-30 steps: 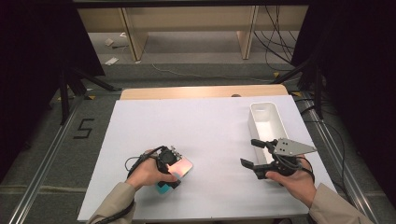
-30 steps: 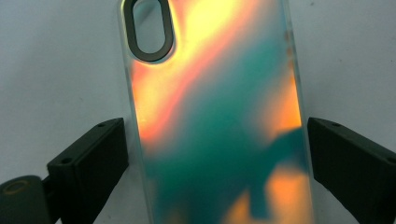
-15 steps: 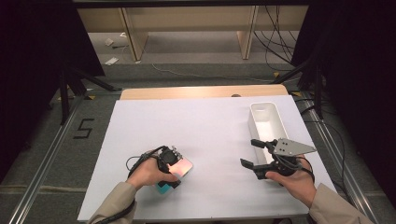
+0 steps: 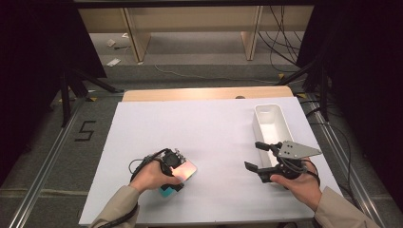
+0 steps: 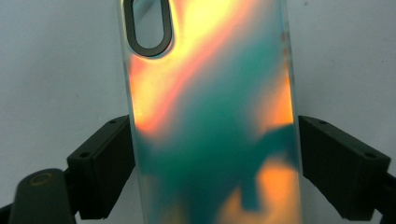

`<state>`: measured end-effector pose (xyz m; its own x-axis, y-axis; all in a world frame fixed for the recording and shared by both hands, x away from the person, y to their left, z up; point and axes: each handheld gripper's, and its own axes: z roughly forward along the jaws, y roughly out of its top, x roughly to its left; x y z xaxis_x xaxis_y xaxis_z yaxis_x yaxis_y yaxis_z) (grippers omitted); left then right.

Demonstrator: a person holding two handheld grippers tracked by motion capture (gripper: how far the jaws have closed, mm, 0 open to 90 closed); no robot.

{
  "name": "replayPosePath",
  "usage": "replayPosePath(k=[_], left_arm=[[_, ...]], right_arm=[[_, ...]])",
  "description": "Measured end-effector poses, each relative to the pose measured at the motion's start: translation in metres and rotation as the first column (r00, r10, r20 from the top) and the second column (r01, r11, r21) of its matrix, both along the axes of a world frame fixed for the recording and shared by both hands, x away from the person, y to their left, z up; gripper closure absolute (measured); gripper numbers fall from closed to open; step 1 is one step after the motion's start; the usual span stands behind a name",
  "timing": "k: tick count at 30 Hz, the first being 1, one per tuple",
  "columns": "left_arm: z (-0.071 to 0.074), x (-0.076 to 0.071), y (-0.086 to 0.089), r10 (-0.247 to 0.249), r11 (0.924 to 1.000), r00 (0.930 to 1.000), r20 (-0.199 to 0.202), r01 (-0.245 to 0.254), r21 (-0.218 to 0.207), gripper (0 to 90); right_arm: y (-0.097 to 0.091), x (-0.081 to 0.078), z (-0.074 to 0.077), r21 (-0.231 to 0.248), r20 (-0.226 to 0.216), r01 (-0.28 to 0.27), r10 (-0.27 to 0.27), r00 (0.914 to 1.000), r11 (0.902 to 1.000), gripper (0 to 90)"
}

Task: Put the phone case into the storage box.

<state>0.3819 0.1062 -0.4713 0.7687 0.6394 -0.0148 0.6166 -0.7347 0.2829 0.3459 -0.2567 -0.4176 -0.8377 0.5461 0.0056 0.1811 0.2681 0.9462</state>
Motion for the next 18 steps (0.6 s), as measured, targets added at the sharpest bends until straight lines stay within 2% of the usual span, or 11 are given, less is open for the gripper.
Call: replayPosePath(k=[18], left_arm=[[0.0007, -0.0008, -0.0006, 0.024, 0.9997, 0.9997, -0.008, -0.024, 0.006, 15.9]], right_arm=[[0.0003, -0.0002, 0.0001, 0.003, 0.006, -0.003, 0.003, 1.0, 1.0, 21.3]])
